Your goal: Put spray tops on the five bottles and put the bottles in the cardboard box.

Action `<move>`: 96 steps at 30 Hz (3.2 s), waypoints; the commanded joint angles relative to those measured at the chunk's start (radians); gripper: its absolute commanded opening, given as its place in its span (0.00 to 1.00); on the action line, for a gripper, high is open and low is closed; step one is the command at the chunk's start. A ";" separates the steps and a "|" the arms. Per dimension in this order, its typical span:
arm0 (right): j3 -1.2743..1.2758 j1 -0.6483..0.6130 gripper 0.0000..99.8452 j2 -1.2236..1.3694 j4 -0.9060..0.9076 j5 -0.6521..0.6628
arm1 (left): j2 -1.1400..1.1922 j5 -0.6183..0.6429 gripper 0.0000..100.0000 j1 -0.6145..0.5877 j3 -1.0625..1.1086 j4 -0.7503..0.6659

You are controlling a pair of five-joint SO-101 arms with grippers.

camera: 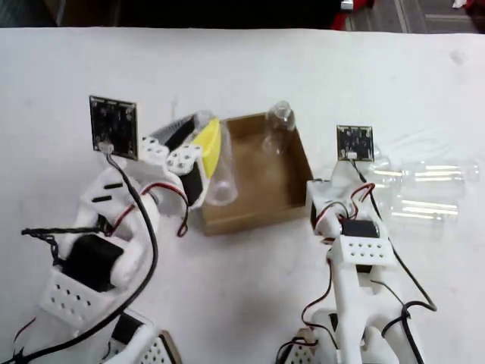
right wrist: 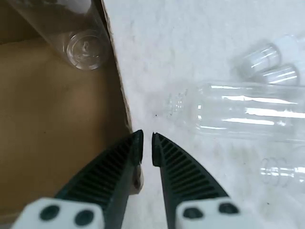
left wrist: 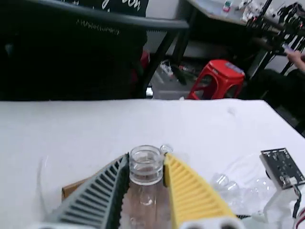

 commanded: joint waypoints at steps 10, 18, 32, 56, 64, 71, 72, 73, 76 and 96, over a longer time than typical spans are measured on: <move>-0.048 0.166 0.02 -0.005 -0.088 0.005 | -0.013 -0.032 0.02 0.082 0.405 -0.914; -0.048 0.170 0.02 -0.008 -0.088 0.005 | 0.369 -0.207 0.02 0.058 0.328 -1.111; -0.046 0.182 0.02 0.001 -0.122 0.005 | 0.858 -0.273 0.02 0.001 0.192 -1.361; -0.046 0.177 0.02 0.001 -0.124 0.005 | 1.179 -0.273 0.02 -0.004 0.097 -1.588; -0.046 0.176 0.02 0.001 -0.124 0.008 | 1.188 -0.273 0.02 -0.005 0.097 -1.588; -0.046 0.176 0.02 0.001 -0.124 0.009 | 1.188 -0.273 0.02 -0.005 0.095 -1.588; -0.044 0.176 0.02 0.001 -0.124 0.011 | 1.188 -0.273 0.02 -0.005 0.095 -1.588; -0.044 0.176 0.02 0.001 -0.124 0.011 | 1.188 -0.273 0.02 -0.005 0.095 -1.588; -0.044 0.176 0.02 0.001 -0.124 0.011 | 1.188 -0.273 0.02 -0.005 0.095 -1.587; -0.037 0.174 0.02 0.001 -0.125 0.011 | 1.190 -0.275 0.02 -0.005 0.103 -1.582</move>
